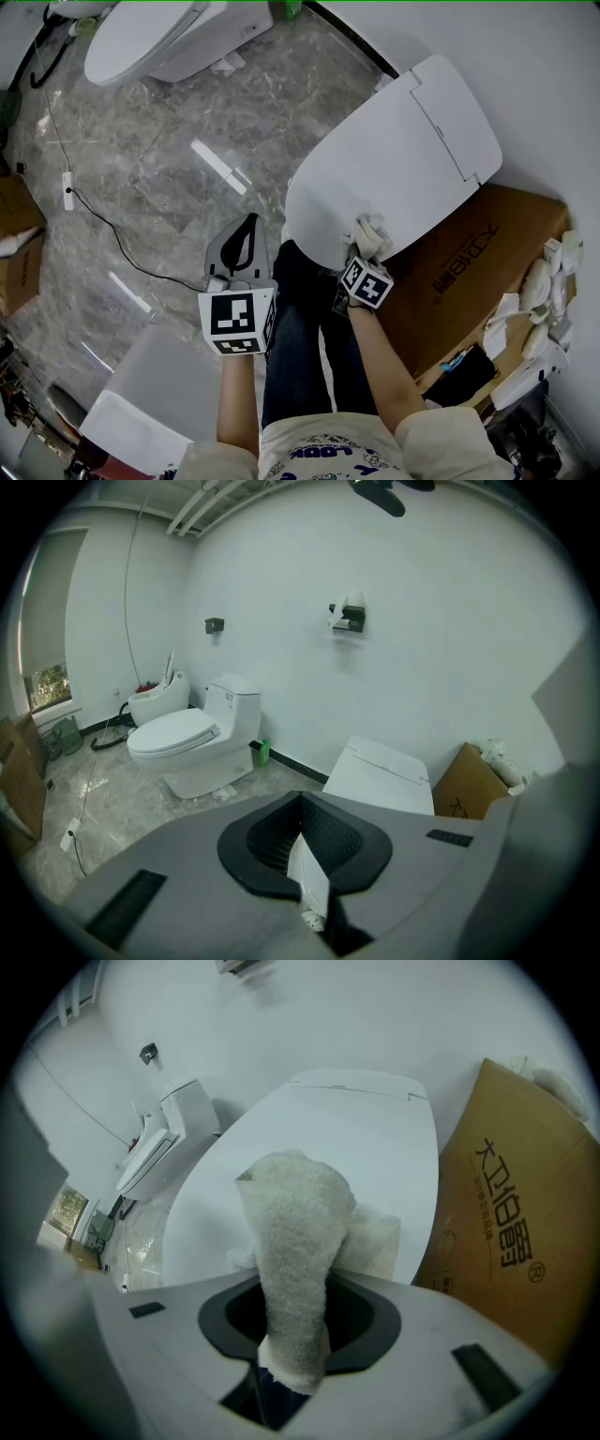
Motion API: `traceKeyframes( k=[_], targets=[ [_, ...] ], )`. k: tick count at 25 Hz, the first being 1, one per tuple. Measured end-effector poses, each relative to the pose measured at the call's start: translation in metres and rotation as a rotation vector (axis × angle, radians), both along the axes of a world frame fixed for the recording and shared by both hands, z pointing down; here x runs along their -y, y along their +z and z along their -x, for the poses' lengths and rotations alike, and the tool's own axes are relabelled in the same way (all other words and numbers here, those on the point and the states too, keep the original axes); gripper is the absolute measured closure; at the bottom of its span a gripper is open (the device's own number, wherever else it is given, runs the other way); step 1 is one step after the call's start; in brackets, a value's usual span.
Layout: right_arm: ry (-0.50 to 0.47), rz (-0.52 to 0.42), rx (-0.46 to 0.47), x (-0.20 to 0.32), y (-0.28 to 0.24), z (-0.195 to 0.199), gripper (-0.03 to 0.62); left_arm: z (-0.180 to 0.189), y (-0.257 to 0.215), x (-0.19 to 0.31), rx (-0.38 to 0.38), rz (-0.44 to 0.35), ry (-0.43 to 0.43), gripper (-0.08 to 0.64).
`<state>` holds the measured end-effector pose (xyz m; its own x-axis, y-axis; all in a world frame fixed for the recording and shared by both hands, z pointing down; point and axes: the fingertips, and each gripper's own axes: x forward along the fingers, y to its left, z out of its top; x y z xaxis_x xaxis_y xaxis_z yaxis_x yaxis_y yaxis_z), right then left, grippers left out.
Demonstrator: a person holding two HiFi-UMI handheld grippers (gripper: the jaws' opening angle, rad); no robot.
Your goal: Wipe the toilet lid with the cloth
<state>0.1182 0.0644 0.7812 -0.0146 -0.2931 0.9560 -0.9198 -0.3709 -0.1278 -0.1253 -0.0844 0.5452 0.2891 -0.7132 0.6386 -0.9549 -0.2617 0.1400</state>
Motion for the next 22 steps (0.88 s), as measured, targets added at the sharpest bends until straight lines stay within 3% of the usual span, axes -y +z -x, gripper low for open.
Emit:
traceKeyframes(
  k=[14,22],
  targets=[
    [-0.164,0.035,0.039,-0.016,0.005,0.064,0.48,0.019,0.001,-0.004,0.01,0.002,-0.022,0.557],
    [-0.257,0.074,0.017,-0.016,-0.003,0.067,0.48,0.031,-0.007,-0.003,0.025,-0.005,-0.039,0.557]
  ],
)
